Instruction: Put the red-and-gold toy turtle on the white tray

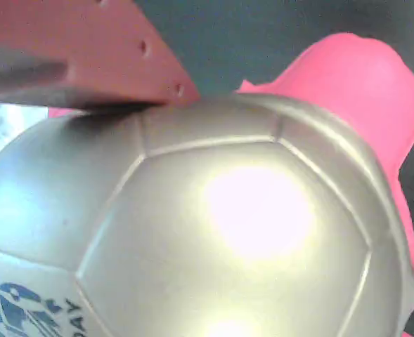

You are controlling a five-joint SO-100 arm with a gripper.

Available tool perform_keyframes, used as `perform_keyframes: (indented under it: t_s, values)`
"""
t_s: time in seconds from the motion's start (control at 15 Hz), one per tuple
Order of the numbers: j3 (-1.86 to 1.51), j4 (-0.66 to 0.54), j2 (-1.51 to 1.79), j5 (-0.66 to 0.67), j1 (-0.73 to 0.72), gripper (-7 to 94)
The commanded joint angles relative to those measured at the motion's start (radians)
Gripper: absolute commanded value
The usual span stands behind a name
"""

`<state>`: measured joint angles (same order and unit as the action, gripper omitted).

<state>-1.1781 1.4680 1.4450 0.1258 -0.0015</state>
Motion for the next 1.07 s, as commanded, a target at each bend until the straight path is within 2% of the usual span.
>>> perform_keyframes:
  t_s: [0.0,0.33,0.6,0.8,1.0]
  values:
    - [-0.081,0.048,0.265,0.032,0.078,0]
    - [-0.02,0.173,0.273,0.034,0.36,0]
    - [0.023,0.163,0.127,0.103,0.588,0]
    - [0.17,0.16,-0.071,0.114,0.653,0]
    - [0.287,0.153,-0.227,0.087,0.652,0]
